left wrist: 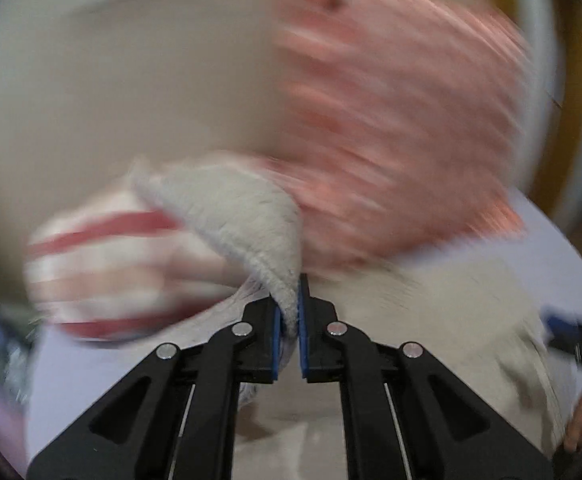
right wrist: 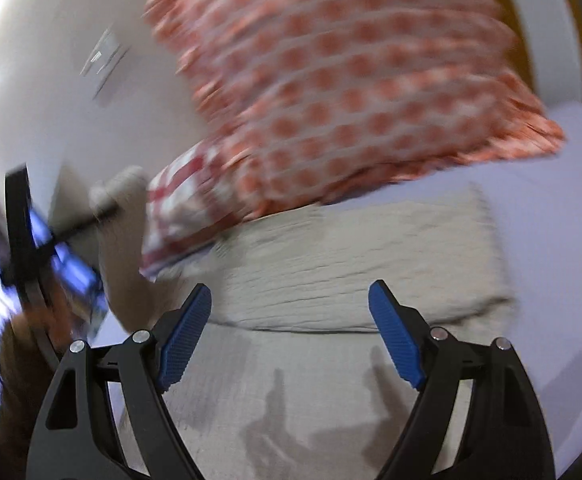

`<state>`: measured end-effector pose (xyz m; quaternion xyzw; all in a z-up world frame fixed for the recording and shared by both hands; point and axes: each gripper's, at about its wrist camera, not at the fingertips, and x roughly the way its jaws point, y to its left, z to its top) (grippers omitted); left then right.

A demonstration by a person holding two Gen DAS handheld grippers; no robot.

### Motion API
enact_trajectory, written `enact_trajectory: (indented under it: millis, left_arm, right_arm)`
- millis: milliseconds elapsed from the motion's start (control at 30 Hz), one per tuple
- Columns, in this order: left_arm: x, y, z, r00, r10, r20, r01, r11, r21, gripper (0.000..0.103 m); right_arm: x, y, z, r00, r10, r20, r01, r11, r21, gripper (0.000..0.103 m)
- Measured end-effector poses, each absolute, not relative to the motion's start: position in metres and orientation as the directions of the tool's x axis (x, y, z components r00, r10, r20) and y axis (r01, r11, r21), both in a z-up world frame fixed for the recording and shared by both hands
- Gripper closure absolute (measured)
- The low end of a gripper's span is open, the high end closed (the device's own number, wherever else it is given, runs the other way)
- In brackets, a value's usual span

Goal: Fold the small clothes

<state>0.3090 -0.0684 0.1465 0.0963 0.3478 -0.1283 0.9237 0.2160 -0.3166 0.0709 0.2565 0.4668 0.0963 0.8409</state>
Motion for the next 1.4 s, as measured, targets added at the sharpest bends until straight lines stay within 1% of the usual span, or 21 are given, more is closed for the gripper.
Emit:
enact_trajectory:
  millis: [67, 133, 167, 233, 333, 433, 467, 500, 533, 600, 700, 833, 933, 967, 1000, 1033, 1067, 1100, 1167, 1267, 1400]
  left_arm:
    - [0.302, -0.128, 0.101, 0.636, -0.216, -0.741, 0.428, 0.897, 0.106, 0.096]
    - [0.291, -0.163, 0.061, 0.561, -0.227, -0.796, 0.504, 0.857, 0.111, 0.096]
    - [0.287, -0.172, 0.048, 0.542, -0.230, -0.808, 0.520, 0.847, 0.108, 0.096]
    - [0.280, -0.176, 0.040, 0.553, -0.232, -0.800, 0.525, 0.843, 0.118, 0.096]
    - [0.274, -0.170, 0.046, 0.559, -0.251, -0.790, 0.536, 0.837, 0.113, 0.090]
    - [0.269, -0.150, 0.065, 0.568, -0.292, -0.769, 0.527, 0.847, 0.067, 0.081]
    - [0.261, -0.142, 0.074, 0.589, -0.306, -0.748, 0.529, 0.846, 0.070, 0.070]
    - [0.254, -0.139, 0.079, 0.611, -0.305, -0.730, 0.526, 0.846, 0.086, 0.064]
    - [0.249, -0.131, 0.086, 0.636, -0.293, -0.714, 0.513, 0.852, 0.107, 0.057]
    - [0.238, -0.108, 0.093, 0.654, -0.277, -0.704, 0.483, 0.869, 0.107, 0.055]
    - [0.237, -0.076, 0.094, 0.645, -0.233, -0.728, 0.422, 0.903, 0.085, 0.055]
    - [0.243, -0.047, 0.091, 0.633, -0.195, -0.749, 0.369, 0.927, 0.071, 0.055]
    - [0.243, -0.027, 0.088, 0.616, -0.197, -0.763, 0.348, 0.937, 0.038, 0.055]
    - [0.244, -0.017, 0.087, 0.604, -0.206, -0.770, 0.331, 0.944, 0.007, 0.054]
    - [0.245, -0.011, 0.086, 0.597, -0.212, -0.774, 0.321, 0.947, -0.012, 0.054]
    - [0.245, -0.006, 0.085, 0.594, -0.213, -0.776, 0.312, 0.950, -0.022, 0.054]
    - [0.247, -0.003, 0.083, 0.595, -0.208, -0.776, 0.302, 0.953, -0.024, 0.054]
    - [0.247, 0.000, 0.082, 0.595, -0.205, -0.777, 0.296, 0.955, -0.025, 0.054]
    - [0.248, 0.004, 0.080, 0.593, -0.204, -0.779, 0.289, 0.957, -0.030, 0.053]
    - [0.250, 0.004, 0.079, 0.591, -0.204, -0.780, 0.287, 0.957, -0.033, 0.052]
    - [0.252, 0.003, 0.078, 0.591, -0.210, -0.779, 0.284, 0.958, -0.043, 0.051]
  right_arm:
    - [0.211, -0.331, 0.069, 0.547, 0.379, -0.747, 0.107, 0.853, 0.511, 0.020]
    - [0.207, -0.342, 0.069, 0.545, 0.361, -0.757, 0.128, 0.856, 0.500, 0.020]
    - [0.206, -0.344, 0.069, 0.544, 0.361, -0.758, 0.132, 0.855, 0.502, 0.020]
    - [0.207, -0.350, 0.066, 0.537, 0.373, -0.756, 0.137, 0.846, 0.515, 0.020]
    - [0.217, -0.346, 0.058, 0.505, 0.423, -0.752, 0.123, 0.827, 0.548, 0.021]
    - [0.229, -0.335, 0.044, 0.461, 0.447, -0.766, 0.120, 0.824, 0.553, 0.022]
    - [0.233, -0.333, 0.040, 0.445, 0.451, -0.774, 0.127, 0.824, 0.553, 0.025]
    - [0.238, -0.329, 0.034, 0.420, 0.466, -0.779, 0.138, 0.815, 0.562, 0.028]
    - [0.241, -0.328, 0.028, 0.401, 0.477, -0.782, 0.152, 0.808, 0.570, 0.029]
    - [0.244, -0.325, 0.020, 0.376, 0.470, -0.799, 0.171, 0.812, 0.558, 0.030]
    - [0.251, -0.321, 0.017, 0.373, 0.377, -0.848, 0.182, 0.866, 0.465, 0.036]
    - [0.264, -0.311, 0.016, 0.374, 0.256, -0.891, 0.142, 0.934, 0.328, 0.037]
    - [0.272, -0.307, -0.001, 0.314, 0.201, -0.928, 0.133, 0.958, 0.253, 0.041]
    - [0.271, -0.306, -0.008, 0.287, 0.192, -0.938, 0.134, 0.962, 0.238, 0.046]
    - [0.268, -0.305, -0.016, 0.254, 0.177, -0.951, 0.133, 0.968, 0.215, 0.049]
    - [0.264, -0.303, -0.018, 0.251, 0.171, -0.953, 0.125, 0.970, 0.207, 0.052]
    - [0.259, -0.300, -0.016, 0.268, 0.150, -0.952, 0.099, 0.978, 0.181, 0.057]
    - [0.256, -0.298, -0.015, 0.269, 0.146, -0.952, 0.082, 0.981, 0.173, 0.075]
    - [0.252, -0.296, -0.012, 0.281, 0.176, -0.943, 0.056, 0.978, 0.199, 0.091]
    - [0.254, -0.287, 0.005, 0.352, 0.141, -0.925, -0.004, 0.989, 0.150, 0.092]
    - [0.279, -0.287, 0.025, 0.425, 0.138, -0.894, -0.007, 0.989, 0.149, 0.093]
